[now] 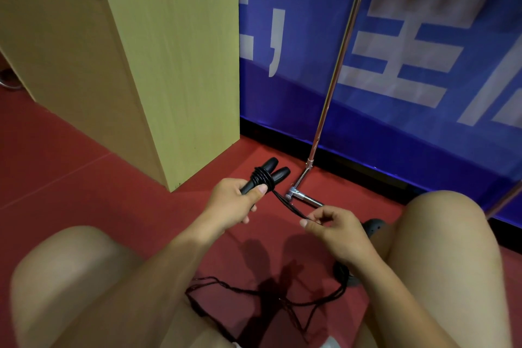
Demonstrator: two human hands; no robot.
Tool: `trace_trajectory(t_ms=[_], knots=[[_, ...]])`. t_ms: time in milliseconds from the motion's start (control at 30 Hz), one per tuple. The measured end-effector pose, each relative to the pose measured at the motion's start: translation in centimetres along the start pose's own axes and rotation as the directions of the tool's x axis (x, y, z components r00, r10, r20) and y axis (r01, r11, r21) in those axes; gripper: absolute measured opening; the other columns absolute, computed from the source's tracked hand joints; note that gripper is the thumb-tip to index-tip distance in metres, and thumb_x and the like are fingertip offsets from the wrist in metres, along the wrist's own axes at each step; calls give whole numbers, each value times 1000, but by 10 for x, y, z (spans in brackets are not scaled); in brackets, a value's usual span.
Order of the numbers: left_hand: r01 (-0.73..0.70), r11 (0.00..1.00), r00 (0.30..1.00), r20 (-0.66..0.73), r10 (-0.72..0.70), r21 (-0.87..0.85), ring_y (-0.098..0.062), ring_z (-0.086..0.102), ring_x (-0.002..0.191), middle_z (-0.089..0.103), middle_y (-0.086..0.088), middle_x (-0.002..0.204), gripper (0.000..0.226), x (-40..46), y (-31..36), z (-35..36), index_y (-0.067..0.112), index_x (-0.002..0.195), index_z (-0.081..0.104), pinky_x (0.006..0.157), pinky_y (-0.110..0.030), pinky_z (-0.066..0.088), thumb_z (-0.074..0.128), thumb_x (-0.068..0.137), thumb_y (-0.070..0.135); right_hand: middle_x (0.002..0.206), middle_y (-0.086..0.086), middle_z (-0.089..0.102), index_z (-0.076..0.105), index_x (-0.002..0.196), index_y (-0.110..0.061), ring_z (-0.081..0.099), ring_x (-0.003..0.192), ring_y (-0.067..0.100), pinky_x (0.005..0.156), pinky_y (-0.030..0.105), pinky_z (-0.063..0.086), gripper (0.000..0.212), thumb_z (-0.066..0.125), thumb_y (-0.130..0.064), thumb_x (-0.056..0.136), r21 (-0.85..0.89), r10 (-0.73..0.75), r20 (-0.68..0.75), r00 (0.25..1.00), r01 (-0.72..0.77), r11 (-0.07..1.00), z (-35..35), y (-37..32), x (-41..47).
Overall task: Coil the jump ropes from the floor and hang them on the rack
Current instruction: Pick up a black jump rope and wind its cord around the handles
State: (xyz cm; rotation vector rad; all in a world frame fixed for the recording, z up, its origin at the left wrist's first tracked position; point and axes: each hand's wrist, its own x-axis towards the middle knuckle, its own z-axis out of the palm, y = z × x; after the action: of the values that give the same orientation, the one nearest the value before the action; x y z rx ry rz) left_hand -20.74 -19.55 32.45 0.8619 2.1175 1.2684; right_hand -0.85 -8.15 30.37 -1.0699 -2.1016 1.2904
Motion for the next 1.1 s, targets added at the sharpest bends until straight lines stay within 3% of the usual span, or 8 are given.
trace_trajectory(t_ms=[133,300,400,700,933,1100], knots=[[-46,995,998,-34,49,84,-11,57,40,69,0,66,34,1,0,-1,7,85,68,43,-15,40,65,93,39,56,-13,51,66,69,-9,43,52,4,56,21,38,29,70,-29,90,96,34,46,998,-38,995,-1,0,-1],[-64,952,995,-53,83,300,-21,68,57,70,1,67,43,3,-4,-2,21,77,63,65,-41,57,58,82,64,59,-4,35,70,75,-15,30,49,8,50,22,29,34,54,-34,99,337,121,161,980,-170,926,-2,-8,0],[-77,883,992,-54,115,464,-18,66,64,68,4,70,43,0,-2,-1,24,77,59,64,-36,53,57,86,65,62,-5,34,65,78,-16,28,51,9,54,25,29,35,49,-37,101,374,101,187,977,-166,913,-3,-10,0],[-166,845,977,199,72,509,-18,69,64,71,4,74,35,-4,-9,9,27,82,60,70,-43,58,60,86,62,59,-5,28,57,79,-12,21,52,11,51,26,25,41,40,-39,103,481,58,145,988,-122,868,0,-13,0],[-251,839,922,384,54,483,-26,67,62,72,-9,81,36,-13,-11,15,18,90,65,65,-46,57,65,88,54,56,-7,35,66,74,-25,29,51,10,52,25,29,33,50,-31,101,367,17,141,990,-68,928,-2,-10,-3],[-316,809,896,437,81,497,-25,63,59,69,-8,75,35,-16,-9,17,21,82,62,59,-43,53,65,86,56,49,-18,51,64,84,-11,46,47,-3,59,21,33,25,52,-26,101,268,-11,112,994,-20,963,-1,-8,-2]])
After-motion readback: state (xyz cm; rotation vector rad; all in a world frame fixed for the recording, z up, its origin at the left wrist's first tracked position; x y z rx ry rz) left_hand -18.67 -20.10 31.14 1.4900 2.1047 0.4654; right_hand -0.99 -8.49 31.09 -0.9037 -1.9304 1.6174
